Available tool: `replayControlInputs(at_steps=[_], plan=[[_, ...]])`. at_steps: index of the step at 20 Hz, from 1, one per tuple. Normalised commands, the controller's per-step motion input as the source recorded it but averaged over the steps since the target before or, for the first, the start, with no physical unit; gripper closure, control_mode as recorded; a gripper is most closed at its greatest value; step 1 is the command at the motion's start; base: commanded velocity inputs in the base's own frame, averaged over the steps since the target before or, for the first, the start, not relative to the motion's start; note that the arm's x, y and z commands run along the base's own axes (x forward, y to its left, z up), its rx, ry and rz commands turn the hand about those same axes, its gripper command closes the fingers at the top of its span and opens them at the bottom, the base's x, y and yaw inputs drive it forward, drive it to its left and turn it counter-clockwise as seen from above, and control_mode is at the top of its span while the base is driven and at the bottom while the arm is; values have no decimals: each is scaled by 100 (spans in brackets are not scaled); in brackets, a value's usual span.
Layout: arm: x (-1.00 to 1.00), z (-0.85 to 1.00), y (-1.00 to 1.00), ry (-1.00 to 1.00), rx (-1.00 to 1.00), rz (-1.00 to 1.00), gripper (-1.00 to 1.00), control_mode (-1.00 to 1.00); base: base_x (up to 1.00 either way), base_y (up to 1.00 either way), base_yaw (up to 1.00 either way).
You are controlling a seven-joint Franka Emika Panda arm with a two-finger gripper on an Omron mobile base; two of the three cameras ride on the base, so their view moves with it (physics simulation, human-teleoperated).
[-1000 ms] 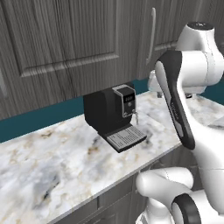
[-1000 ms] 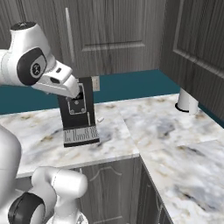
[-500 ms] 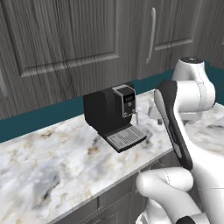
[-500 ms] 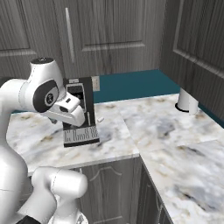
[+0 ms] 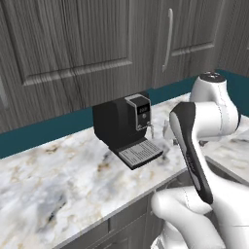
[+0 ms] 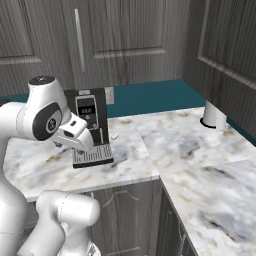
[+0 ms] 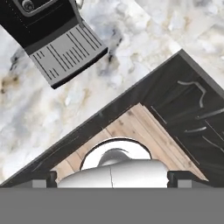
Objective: Close all open cabinet doors.
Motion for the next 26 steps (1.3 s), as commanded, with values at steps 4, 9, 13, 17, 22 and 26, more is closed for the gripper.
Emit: replayControlInputs(at_steps=[4,9,13,17,22,26], plan=[[-13,-4,7,-3,0,-5,-100,-100,0,0,0],[0,0,0,0,0,0,-100,100,-67,7,-35],[0,0,0,0,0,0,-100,100,-75,-20,-47],[0,0,0,0,0,0,-100,100,-78,-36,-52],[0,0,0,0,0,0,-100,100,-69,-82,-48],[0,0,0,0,0,0,-100,100,-57,-39,-51]])
